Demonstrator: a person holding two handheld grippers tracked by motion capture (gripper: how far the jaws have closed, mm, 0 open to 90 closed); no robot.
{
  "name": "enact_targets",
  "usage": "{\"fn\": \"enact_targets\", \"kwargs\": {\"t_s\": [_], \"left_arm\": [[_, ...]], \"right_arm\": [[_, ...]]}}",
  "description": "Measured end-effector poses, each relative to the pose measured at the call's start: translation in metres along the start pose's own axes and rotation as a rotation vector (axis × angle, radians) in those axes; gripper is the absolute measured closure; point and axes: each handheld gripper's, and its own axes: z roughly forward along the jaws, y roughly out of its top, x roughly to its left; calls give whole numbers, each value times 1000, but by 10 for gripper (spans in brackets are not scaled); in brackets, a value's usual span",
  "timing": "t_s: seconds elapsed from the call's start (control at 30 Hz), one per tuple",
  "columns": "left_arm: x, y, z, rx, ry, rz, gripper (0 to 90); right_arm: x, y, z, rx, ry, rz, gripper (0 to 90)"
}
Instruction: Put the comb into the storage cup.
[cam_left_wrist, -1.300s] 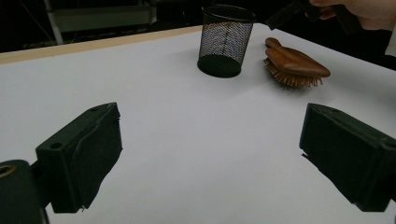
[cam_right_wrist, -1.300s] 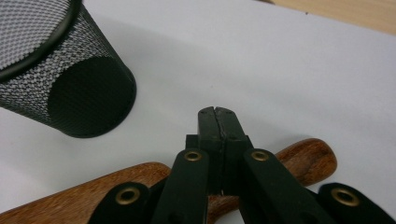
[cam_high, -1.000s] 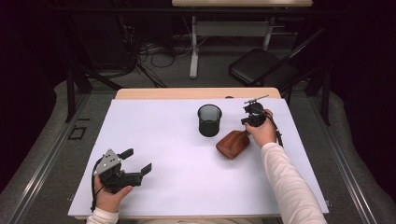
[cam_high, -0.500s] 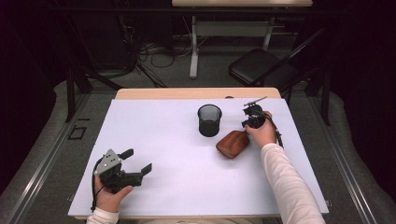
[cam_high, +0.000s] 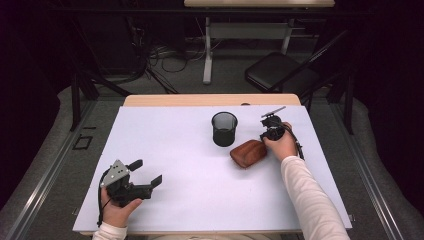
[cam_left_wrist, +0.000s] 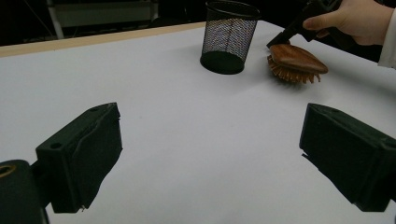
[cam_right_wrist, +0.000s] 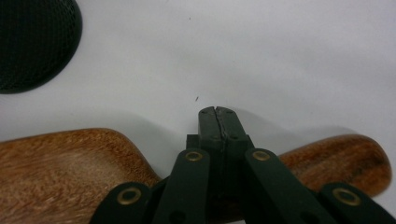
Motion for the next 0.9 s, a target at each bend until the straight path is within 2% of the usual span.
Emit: {"fn": "enact_targets", "kwargs": {"t_s": [0.07,0.57,0.9], "left_arm": [[0,0,0,-1,1,-1,57],[1,0,0,1,4,-1,59],[1,0,0,0,8,-2,59]], "right_arm": [[0,-3,-1,-10,7,9,900],[4,-16,-17,-16,25,-35,900],[1,-26,-23,-21,35,-17,900]]}}
